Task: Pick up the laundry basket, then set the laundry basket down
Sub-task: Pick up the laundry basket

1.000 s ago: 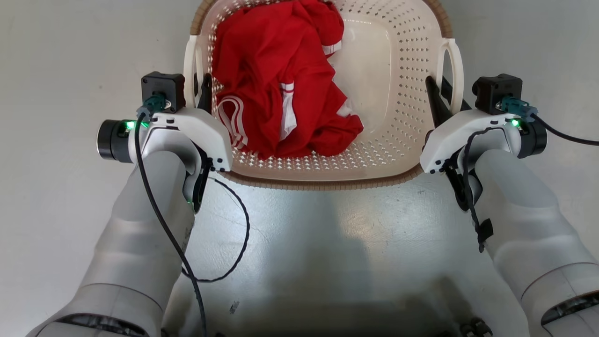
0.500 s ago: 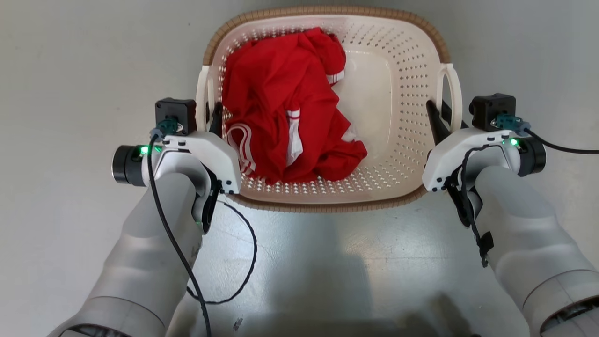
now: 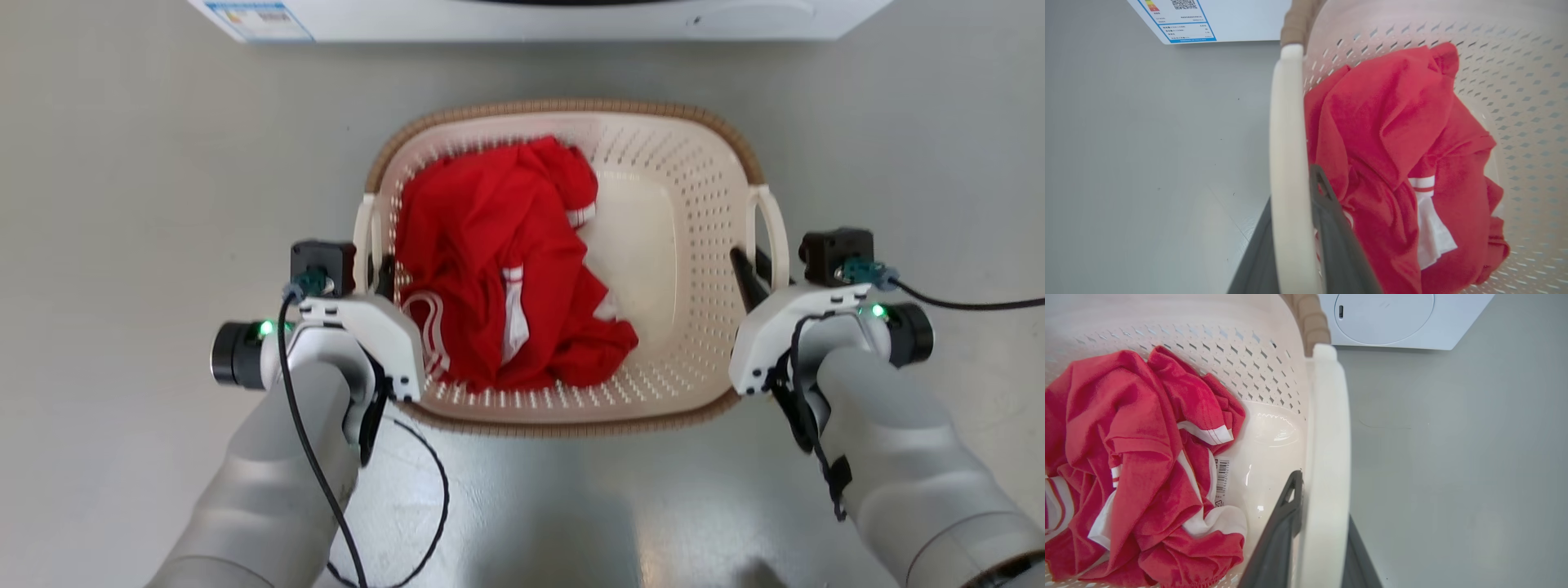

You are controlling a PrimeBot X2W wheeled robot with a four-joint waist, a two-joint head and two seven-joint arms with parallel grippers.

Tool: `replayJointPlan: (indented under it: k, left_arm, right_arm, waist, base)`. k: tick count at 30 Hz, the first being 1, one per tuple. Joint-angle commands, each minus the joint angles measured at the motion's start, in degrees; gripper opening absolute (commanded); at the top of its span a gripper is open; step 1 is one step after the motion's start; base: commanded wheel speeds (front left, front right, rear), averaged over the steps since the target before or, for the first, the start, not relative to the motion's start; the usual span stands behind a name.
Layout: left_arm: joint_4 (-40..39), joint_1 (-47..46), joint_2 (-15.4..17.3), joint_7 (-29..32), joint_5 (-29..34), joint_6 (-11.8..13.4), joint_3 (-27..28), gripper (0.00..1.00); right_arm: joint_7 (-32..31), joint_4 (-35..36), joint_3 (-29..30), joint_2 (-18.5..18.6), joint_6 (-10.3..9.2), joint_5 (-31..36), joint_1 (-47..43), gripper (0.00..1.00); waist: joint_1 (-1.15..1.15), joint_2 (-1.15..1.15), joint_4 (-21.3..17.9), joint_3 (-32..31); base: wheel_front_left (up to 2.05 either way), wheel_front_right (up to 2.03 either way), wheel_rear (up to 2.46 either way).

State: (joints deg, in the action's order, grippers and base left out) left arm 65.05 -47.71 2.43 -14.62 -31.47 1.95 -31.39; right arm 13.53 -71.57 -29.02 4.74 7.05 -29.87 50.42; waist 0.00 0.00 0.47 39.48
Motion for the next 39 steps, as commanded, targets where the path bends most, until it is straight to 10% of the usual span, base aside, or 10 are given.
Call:
replayJointPlan:
  k: [1, 39]
  left_arm:
    - [-1.1, 0.9, 0.4, -0.4, 0.1, -0.7, 0.3, 0.00]
    - [1.4, 23.3, 0.4, 4.2, -16.7, -3.2, -20.9, 0.00]
  right_arm:
    - [-0.4, 0.4, -1.8, -1.9, 0.44, 0.3, -2.7, 0.00]
    - [-11.4, 3.4, -19.8, -1.9, 0.44, -17.1, -26.6, 0.00]
  waist:
    - [0.00, 0.00, -0.1, -1.8]
    - [0.00, 0.00, -2.1, -33.8]
  base:
    - [0.00, 0.00, 0.00]
    - [0.00, 0.00, 0.00]
